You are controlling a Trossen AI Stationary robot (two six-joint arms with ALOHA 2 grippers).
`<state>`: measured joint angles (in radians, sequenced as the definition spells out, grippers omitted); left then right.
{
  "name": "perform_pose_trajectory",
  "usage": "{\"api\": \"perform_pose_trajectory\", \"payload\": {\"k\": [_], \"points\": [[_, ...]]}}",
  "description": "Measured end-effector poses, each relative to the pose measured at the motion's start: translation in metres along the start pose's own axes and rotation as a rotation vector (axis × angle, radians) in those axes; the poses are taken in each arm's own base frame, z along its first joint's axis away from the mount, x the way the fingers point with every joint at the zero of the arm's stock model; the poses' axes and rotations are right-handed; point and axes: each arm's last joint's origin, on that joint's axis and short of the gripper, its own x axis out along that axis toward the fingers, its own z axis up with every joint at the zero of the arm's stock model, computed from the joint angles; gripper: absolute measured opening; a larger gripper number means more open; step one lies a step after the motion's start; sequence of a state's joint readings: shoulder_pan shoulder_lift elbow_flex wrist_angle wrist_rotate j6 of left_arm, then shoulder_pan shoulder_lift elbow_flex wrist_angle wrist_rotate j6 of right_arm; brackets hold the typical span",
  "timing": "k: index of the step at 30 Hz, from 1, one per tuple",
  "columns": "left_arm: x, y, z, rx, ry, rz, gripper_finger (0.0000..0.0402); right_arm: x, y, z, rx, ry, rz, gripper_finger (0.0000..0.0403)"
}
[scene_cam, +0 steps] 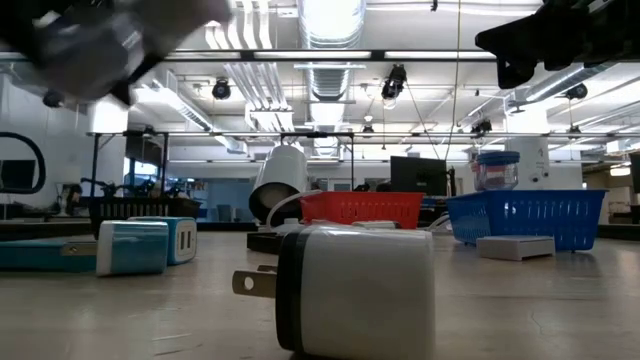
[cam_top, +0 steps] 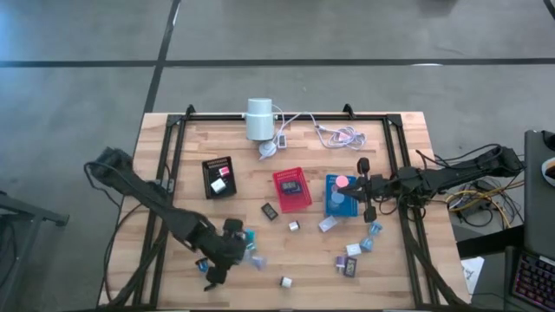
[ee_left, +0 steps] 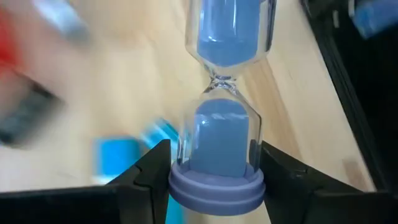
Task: Pick & Place Office items
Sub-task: Put the purple hourglass into the blue bin
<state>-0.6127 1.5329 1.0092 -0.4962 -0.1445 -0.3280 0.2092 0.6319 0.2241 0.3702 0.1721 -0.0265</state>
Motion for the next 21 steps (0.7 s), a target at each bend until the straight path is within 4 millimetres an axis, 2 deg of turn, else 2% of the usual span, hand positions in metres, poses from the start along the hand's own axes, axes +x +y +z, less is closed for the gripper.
{"api": "perform_pose_trajectory", "payload": {"k": [6,9,12,16,18,21], "points": [[-0.061,0.032,0.011,0.014,-0.281,0.073,0.0179,0.000,0.000,0.000,0.000,-0.001,0.000,0.0008],[-0.087,0.049,0.003,0.026,-0.440,0.083,0.0179,0.000,0.000,0.000,-0.004,-0.001,0.000,0.0008],[-0.108,0.066,-0.013,0.001,-0.579,0.112,0.0179,0.000,0.000,0.000,-0.010,-0.001,-0.001,0.0008],[-0.120,0.086,-0.040,-0.101,-0.700,0.163,0.0179,0.000,0.000,0.000,-0.024,-0.004,-0.003,0.0008],[-0.120,0.093,-0.053,-0.131,-0.768,0.179,0.0179,0.000,0.000,0.001,-0.040,-0.008,-0.004,0.0008],[-0.111,0.101,-0.075,-0.164,-0.843,0.203,0.0179,0.000,0.000,0.003,-0.048,-0.025,-0.007,0.0008]]}}
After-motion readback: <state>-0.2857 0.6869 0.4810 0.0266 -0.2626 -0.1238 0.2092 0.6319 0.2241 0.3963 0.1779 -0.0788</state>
